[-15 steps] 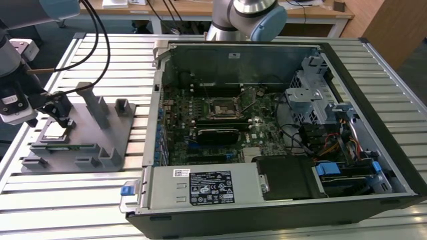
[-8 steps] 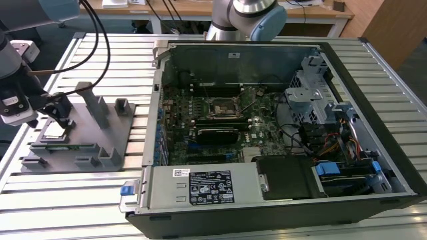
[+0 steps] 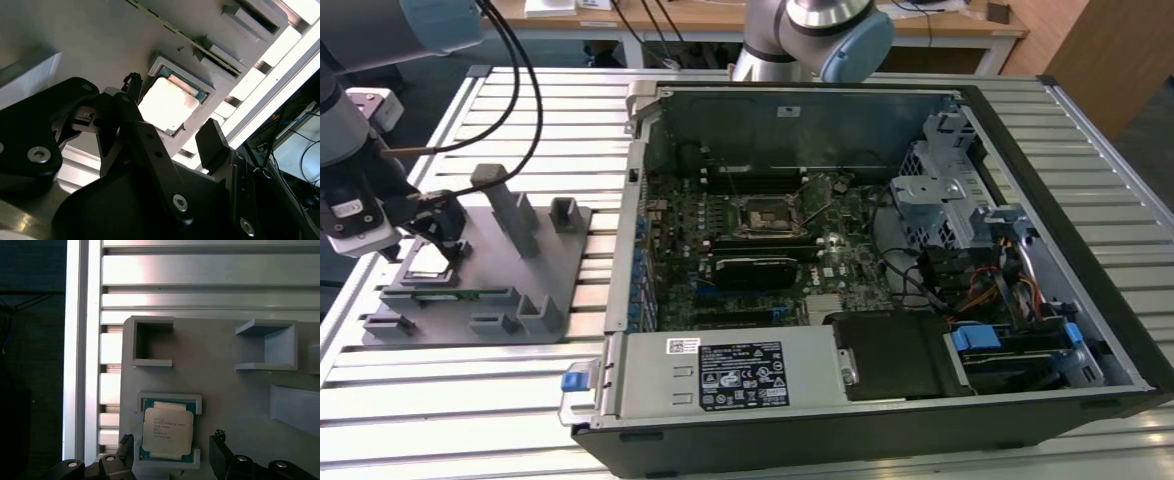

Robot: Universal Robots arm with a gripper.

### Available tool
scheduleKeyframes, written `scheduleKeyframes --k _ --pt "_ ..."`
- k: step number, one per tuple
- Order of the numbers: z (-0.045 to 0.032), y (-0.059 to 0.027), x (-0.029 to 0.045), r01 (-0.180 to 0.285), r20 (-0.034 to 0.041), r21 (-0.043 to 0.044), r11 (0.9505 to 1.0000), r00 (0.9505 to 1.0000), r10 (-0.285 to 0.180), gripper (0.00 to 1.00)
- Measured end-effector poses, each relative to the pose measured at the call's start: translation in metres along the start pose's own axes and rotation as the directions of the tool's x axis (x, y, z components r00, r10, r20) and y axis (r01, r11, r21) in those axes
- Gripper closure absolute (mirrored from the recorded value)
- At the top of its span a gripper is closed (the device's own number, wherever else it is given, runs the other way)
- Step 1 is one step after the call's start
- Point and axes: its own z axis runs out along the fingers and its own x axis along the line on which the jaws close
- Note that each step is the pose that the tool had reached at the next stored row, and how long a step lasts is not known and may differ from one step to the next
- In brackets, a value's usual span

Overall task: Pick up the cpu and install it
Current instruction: 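Pick up the cpu and move it towards the insertion slot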

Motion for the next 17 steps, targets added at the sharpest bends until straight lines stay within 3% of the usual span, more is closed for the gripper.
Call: scheduleKeyframes --k 11,17 --pt "0.0022 0.0002 0.0022 -0.001 0.0008 0.0007 1.0 1.0 0.001 0.3" --pt "0.0095 0.0035 0.0021 -0.003 0.0006 0.0022 1.0 1.0 0.003 0.3"
